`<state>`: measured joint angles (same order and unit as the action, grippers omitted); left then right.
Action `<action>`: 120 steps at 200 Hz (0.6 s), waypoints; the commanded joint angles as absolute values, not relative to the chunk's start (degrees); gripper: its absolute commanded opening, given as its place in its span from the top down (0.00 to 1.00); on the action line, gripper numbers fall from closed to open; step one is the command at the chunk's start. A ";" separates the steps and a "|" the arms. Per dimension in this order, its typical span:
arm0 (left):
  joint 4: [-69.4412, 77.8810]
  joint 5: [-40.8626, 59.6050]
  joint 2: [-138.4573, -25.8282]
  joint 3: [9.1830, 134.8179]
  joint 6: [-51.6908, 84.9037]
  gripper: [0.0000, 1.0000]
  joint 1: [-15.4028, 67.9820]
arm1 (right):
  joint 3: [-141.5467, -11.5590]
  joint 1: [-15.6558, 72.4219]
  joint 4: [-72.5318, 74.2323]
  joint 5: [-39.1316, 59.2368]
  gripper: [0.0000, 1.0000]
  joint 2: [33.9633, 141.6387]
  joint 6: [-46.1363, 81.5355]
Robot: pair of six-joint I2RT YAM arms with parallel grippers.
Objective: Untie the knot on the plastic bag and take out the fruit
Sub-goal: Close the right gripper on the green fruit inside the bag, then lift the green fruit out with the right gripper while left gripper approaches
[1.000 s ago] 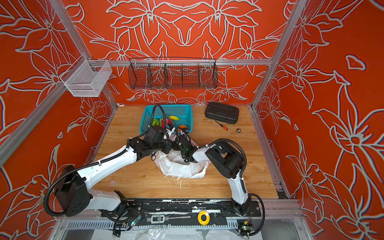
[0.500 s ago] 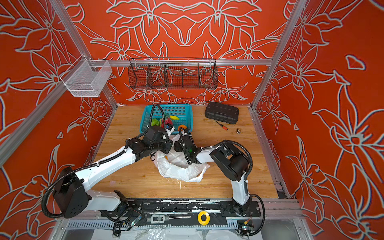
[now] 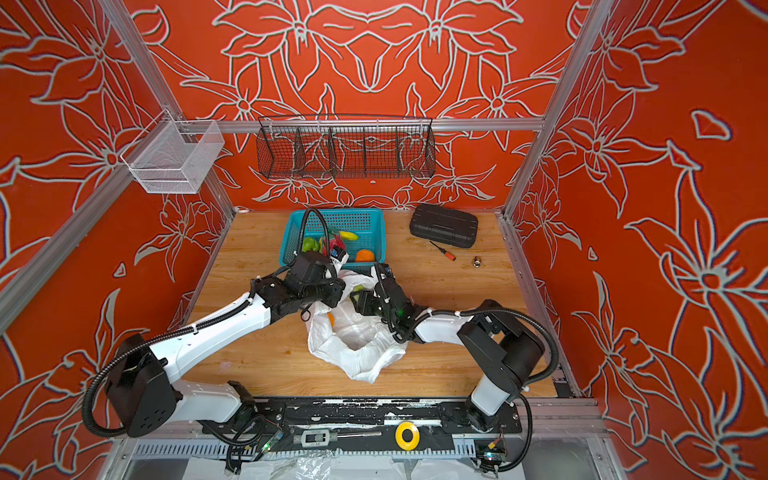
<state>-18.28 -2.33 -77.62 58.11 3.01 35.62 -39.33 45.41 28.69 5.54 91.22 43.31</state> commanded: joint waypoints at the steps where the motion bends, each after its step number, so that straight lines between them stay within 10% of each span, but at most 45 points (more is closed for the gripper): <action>1: -17.67 -2.85 -77.93 58.85 3.30 0.94 35.47 | -38.13 46.88 23.64 7.56 0.55 86.74 40.92; 120: -18.67 -5.82 -81.08 60.18 2.79 0.93 35.33 | -32.54 50.41 16.43 9.72 0.54 64.69 31.83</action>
<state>-18.44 -4.23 -81.41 59.96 2.83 35.57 -33.12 50.02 18.17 10.33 70.78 34.79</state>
